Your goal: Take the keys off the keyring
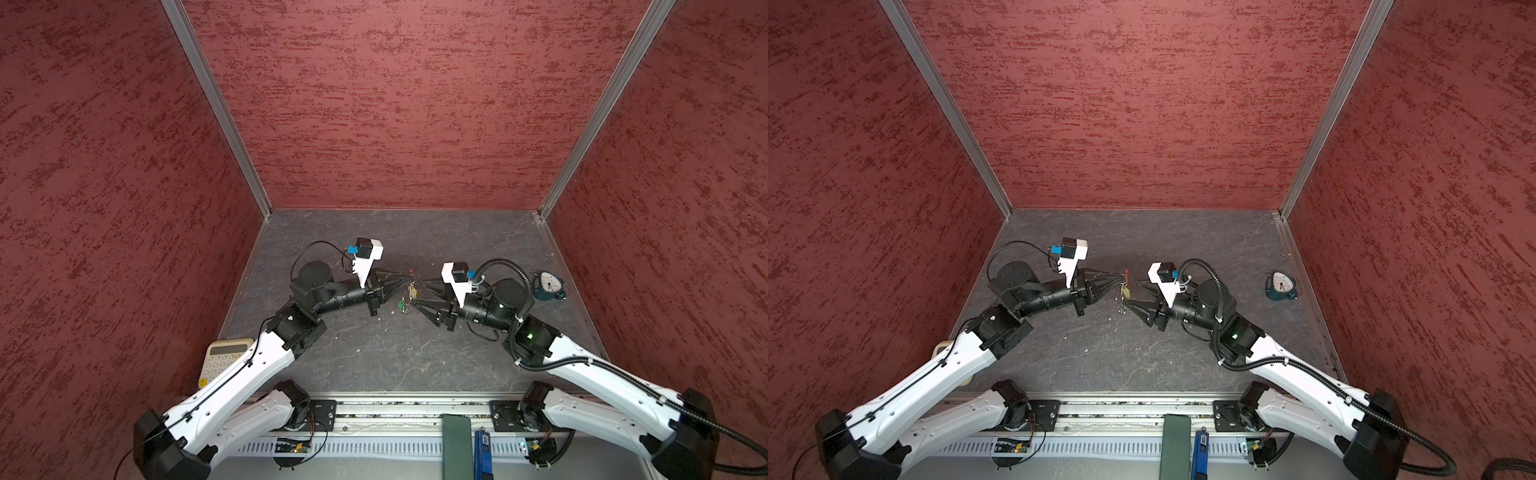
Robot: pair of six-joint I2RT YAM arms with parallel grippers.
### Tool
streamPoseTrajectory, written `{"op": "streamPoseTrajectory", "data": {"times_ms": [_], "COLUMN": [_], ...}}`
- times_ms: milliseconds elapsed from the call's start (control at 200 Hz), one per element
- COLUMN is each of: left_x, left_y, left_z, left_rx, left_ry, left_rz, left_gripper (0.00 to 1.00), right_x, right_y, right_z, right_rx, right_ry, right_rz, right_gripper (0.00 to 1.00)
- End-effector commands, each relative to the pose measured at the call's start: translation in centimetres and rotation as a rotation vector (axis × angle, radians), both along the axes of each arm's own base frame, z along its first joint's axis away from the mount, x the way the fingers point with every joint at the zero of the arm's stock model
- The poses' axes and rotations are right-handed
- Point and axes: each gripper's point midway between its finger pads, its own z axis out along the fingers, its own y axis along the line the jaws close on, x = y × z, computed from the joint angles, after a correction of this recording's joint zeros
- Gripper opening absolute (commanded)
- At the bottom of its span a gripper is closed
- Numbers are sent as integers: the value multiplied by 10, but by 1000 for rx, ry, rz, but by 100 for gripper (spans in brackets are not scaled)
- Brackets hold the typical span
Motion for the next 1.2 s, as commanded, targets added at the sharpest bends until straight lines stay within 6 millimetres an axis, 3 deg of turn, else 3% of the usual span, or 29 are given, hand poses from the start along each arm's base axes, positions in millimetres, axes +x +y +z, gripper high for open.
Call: {"op": "streamPoseTrajectory", "data": {"times_ms": [0,481,716,847,942,1197], "left_x": [-2,-2,0,-1,-1,0], "left_y": [0,-1,1,1,1,3], "left_z": [8,6,7,7,6,5], "left_rx": [-25,-26,-31,-32,-31,-27], "left_ry": [-17,-7,-8,-5,-4,-3], "left_rz": [-21,-24,-14,-19,-17,-3], "left_gripper": [0,0,0,0,0,0], "right_x": [5,7,4,4,3,-2], "right_y": [0,8,11,11,10,5], "right_z": [20,24,18,18,18,21], "right_rx": [14,4,-12,-14,-18,-61], "right_ry": [-54,-70,-61,-65,-64,-61], "right_rz": [-39,-33,-13,-16,-13,-9], "right_gripper": [57,29,27,17,0,0]}}
